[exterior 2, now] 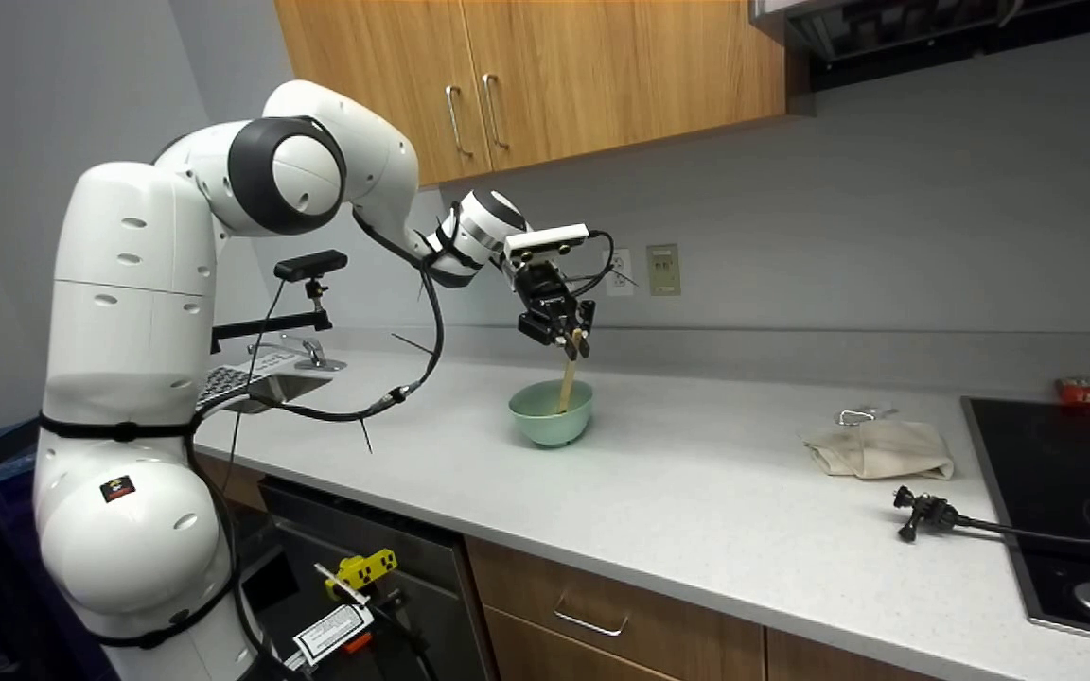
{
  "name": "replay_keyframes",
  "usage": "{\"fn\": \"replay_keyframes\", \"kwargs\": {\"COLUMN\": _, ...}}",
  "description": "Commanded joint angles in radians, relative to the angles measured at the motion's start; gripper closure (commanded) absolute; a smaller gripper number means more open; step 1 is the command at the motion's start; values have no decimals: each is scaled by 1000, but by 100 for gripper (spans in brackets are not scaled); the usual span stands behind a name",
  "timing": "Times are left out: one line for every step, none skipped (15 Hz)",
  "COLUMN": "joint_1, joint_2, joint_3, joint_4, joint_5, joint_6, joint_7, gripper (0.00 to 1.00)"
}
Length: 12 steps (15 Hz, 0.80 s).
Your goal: Use the ladle to stir in the bowl
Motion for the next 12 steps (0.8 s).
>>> {"fn": "replay_keyframes", "kwargs": {"joint_1": -6, "joint_2": 33, "joint_3": 9, "joint_4": 80, "joint_5": 36, "joint_6": 20, "joint_7": -22, "gripper": 96}}
{"fn": "replay_keyframes", "kwargs": {"joint_1": -8, "joint_2": 35, "joint_3": 10, "joint_4": 86, "joint_5": 45, "joint_6": 33, "joint_7": -24, "gripper": 96}}
{"fn": "replay_keyframes", "kwargs": {"joint_1": -11, "joint_2": 32, "joint_3": 12, "joint_4": 88, "joint_5": 60, "joint_6": 55, "joint_7": -26, "gripper": 96}}
{"fn": "replay_keyframes", "kwargs": {"joint_1": -13, "joint_2": 30, "joint_3": 13, "joint_4": 89, "joint_5": 79, "joint_6": 74, "joint_7": -30, "gripper": 96}}
{"fn": "replay_keyframes", "kwargs": {"joint_1": -17, "joint_2": 27, "joint_3": 14, "joint_4": 89, "joint_5": 104, "joint_6": 92, "joint_7": -39, "gripper": 96}}
{"fn": "replay_keyframes", "kwargs": {"joint_1": -20, "joint_2": 20, "joint_3": 15, "joint_4": 82, "joint_5": 127, "joint_6": 118, "joint_7": -42, "gripper": 96}}
{"fn": "replay_keyframes", "kwargs": {"joint_1": -20, "joint_2": 13, "joint_3": 15, "joint_4": 74, "joint_5": 145, "joint_6": 140, "joint_7": -47, "gripper": 96}}
{"fn": "replay_keyframes", "kwargs": {"joint_1": -19, "joint_2": 6, "joint_3": 15, "joint_4": 66, "joint_5": 159, "joint_6": 158, "joint_7": -50, "gripper": 96}}
{"fn": "replay_keyframes", "kwargs": {"joint_1": -17, "joint_2": 0, "joint_3": 13, "joint_4": 60, "joint_5": 167, "joint_6": 167, "joint_7": -56, "gripper": 96}}
{"fn": "replay_keyframes", "kwargs": {"joint_1": -15, "joint_2": -9, "joint_3": 11, "joint_4": 52, "joint_5": 175, "joint_6": 171, "joint_7": -61, "gripper": 96}}
{"fn": "replay_keyframes", "kwargs": {"joint_1": -13, "joint_2": -15, "joint_3": 7, "joint_4": 44, "joint_5": 174, "joint_6": 164, "joint_7": -65, "gripper": 96}}
{"fn": "replay_keyframes", "kwargs": {"joint_1": -11, "joint_2": -20, "joint_3": 4, "joint_4": 39, "joint_5": 170, "joint_6": 156, "joint_7": -66, "gripper": 96}}
